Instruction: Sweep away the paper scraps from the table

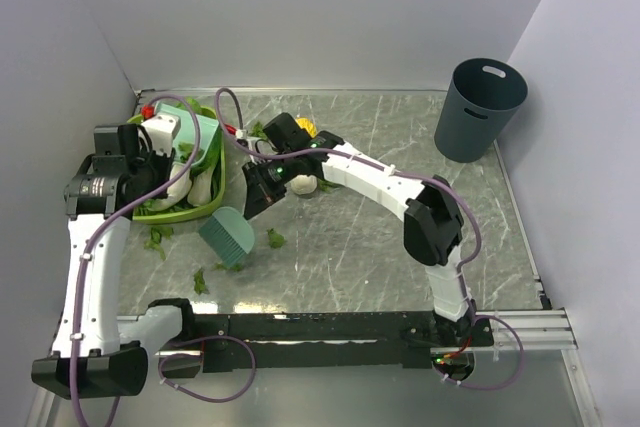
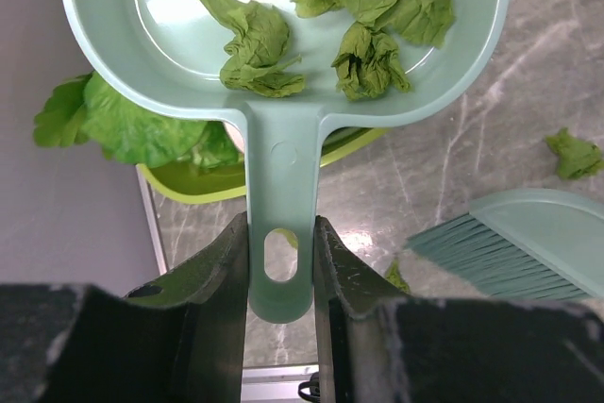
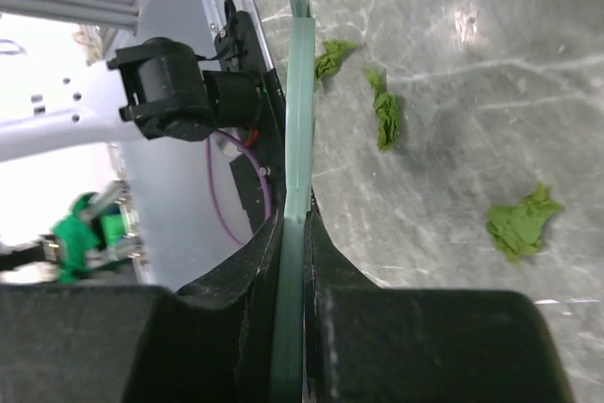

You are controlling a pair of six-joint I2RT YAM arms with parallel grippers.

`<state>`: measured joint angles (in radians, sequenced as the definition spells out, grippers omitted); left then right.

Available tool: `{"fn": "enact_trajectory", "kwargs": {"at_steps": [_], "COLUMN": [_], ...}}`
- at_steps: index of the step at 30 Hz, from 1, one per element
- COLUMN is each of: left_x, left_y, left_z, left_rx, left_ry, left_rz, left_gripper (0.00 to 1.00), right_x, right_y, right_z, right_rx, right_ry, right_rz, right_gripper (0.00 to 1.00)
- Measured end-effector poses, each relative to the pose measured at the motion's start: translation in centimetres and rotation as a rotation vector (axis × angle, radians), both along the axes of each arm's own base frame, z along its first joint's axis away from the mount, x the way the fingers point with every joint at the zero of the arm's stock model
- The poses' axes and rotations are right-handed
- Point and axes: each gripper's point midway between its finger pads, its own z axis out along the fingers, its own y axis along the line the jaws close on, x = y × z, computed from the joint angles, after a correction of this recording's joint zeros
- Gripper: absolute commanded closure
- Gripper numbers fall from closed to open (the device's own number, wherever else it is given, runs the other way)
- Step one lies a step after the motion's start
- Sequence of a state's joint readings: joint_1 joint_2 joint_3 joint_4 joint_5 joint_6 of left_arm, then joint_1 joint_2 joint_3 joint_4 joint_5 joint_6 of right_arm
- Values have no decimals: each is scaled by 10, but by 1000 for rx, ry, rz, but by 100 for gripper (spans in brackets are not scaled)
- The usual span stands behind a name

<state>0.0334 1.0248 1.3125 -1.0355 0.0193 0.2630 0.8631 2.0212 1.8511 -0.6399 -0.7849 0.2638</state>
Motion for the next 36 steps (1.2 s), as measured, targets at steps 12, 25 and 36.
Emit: {"fn": "enact_trajectory", "kwargs": {"at_steps": [12,25,36], "left_x": [3,10,17], "left_y": [16,21,12], "left_z": [18,40,55], "left_rx": [-10,-6,-39], "left_ry": [-37,-88,-125], "left_rz": [78,90,40], "left_gripper": [99,99,99], "right_x": [-8,-4,-6], "right_y": [12,0,-95], "right_z": [-27,-100,-88], "right_rx": [-43,-299,-399], "right_ry": [153,148,-16], "right_rz": [-45,-195,-281], "right_gripper": [100,100,100]}}
